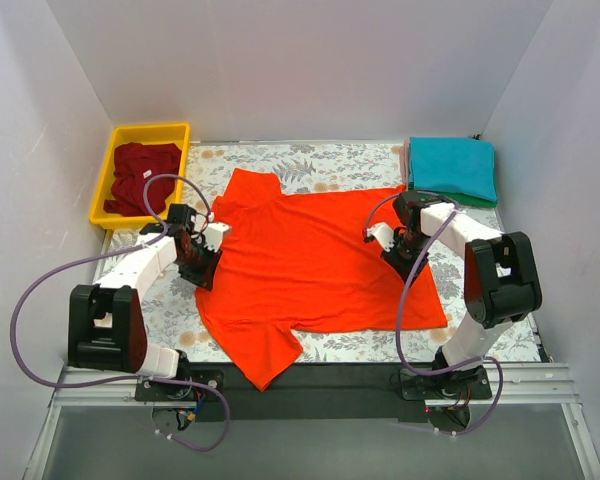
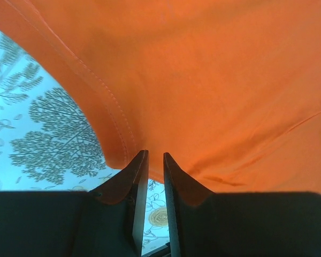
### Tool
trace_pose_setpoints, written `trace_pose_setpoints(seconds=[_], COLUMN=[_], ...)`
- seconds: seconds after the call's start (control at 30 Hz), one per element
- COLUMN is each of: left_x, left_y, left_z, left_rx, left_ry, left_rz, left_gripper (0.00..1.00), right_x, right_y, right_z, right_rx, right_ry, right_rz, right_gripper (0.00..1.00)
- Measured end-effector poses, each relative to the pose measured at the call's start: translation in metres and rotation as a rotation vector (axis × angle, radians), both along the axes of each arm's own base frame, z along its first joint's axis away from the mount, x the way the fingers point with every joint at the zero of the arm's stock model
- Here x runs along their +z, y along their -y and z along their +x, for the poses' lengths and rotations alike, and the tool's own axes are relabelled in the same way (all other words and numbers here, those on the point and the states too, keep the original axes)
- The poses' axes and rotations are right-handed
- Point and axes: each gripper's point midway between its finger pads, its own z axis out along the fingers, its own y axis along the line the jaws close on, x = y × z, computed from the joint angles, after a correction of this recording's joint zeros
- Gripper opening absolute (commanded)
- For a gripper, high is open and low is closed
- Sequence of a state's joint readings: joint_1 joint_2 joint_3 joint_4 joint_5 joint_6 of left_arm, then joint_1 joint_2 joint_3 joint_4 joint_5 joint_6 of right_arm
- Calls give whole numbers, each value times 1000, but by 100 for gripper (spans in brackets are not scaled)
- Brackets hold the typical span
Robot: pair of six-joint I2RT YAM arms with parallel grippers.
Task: Fold and stack the t-shirts
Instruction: Flatten the tshirt out, then fold the tshirt
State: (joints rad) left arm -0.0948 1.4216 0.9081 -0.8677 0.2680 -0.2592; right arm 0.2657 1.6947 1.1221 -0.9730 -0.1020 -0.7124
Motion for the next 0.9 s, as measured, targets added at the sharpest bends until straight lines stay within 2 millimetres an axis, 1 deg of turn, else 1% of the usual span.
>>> trace_pose_setpoints(seconds=[0.07, 0.13, 0.2, 0.27, 0.37, 0.4, 0.43, 0.47, 0.5, 0.53, 0.6, 0.63, 0.67, 0.7, 0.73, 0.77, 0.83, 0.87, 0.9], left_x=[-11, -26, -41, -44, -44, -44, -43, -43, -42, -42, -41, -40, -35, -28, -16, -2, 32, 56, 72], left_y=[-2, -7, -13, -16, -18, -19, -20, -22, -24, -25, -28, -28, -28, -26, -24, -20, -9, -2, 3], left_z=[-9, -20, -36, -39, -41, -41, -42, -43, -45, -48, -56, -59, -61, -58, -47, -30, 6, 34, 53], left_rx=[1, 2, 1, 4, 7, 8, 8, 8, 7, 6, 4, 2, -4, -4, -5, -7, -1, 0, 1], left_ry=[-22, -47, -84, -70, -9, 8, 28, 42, 45, 40, 10, -8, -27, -34, -18, 17, 92, 163, 211], left_rz=[8, 31, 61, 74, 79, 79, 83, 91, 102, 107, 113, 115, 112, 105, 95, 76, 29, -6, -32], left_gripper=[15, 14, 14, 12, 10, 8, 7, 7, 8, 9, 13, 22, 26, 30, 36, 38, 41, 42, 43], right_x=[-9, -19, -26, -29, -29, -29, -29, -29, -28, -28, -25, -23, -20, -13, -3, 10, 46, 64, 84], right_y=[1, 5, 8, 11, 11, 11, 11, 11, 11, 10, 8, 6, 4, 1, -3, -9, -19, -23, -27], right_z=[-3, -11, -20, -27, -29, -29, -32, -34, -37, -40, -47, -47, -46, -41, -30, -13, 31, 54, 78], right_rx=[-4, -6, -6, -8, -11, -10, -11, -11, -11, -11, -13, -16, -20, -28, -39, -53, -87, -103, -120], right_ry=[-11, -32, -51, -67, -56, -49, -45, -42, -40, -40, -56, -59, -62, -56, -35, 10, 133, 201, 274], right_rz=[-7, -21, -32, -42, -40, -38, -36, -33, -29, -23, -9, 4, 16, 31, 52, 83, 152, 183, 216], right_gripper=[16, 16, 16, 17, 17, 18, 19, 23, 26, 31, 37, 38, 40, 40, 41, 42, 42, 42, 41])
